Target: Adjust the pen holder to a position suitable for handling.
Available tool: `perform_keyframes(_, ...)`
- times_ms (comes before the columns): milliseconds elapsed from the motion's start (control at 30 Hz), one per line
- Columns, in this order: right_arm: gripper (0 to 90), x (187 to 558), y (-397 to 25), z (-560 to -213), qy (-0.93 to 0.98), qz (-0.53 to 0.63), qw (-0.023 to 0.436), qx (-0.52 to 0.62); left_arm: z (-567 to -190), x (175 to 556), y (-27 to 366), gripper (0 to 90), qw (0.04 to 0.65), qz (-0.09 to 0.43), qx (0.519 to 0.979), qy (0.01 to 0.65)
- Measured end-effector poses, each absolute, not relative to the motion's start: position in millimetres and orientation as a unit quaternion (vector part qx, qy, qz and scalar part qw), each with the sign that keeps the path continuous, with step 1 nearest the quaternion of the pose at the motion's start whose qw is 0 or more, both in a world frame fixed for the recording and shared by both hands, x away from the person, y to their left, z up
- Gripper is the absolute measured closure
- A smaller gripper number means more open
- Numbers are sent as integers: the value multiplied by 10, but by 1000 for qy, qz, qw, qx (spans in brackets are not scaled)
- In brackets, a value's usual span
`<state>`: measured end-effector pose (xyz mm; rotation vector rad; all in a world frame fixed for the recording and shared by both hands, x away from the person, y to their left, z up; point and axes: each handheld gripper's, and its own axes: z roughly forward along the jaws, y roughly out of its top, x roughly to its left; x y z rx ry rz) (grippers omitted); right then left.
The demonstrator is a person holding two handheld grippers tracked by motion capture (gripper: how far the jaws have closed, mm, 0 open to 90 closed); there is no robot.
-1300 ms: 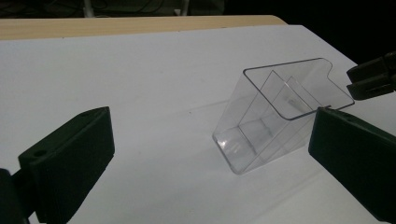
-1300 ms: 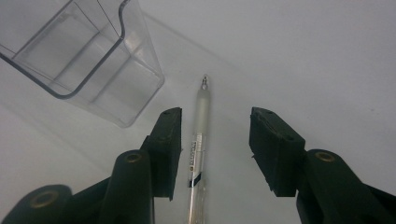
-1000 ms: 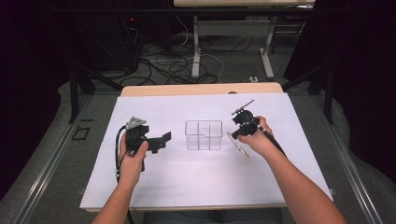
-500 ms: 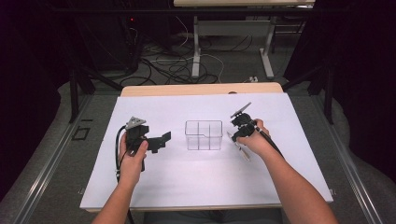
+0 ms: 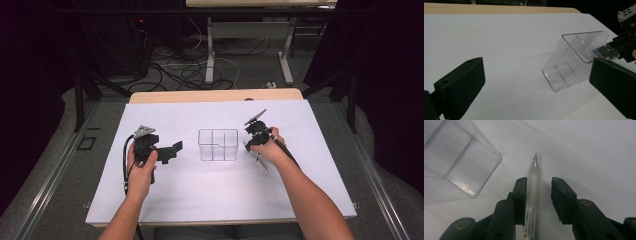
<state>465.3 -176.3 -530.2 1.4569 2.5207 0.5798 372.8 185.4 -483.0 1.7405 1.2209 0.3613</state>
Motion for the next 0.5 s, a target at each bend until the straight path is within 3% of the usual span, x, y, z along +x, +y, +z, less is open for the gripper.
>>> perform_keyframes(500, 791, 4669, -1742, -5324, 855, 187, 73, 478, -4850, 3735, 1843, 3, 469, 143, 710, 506)
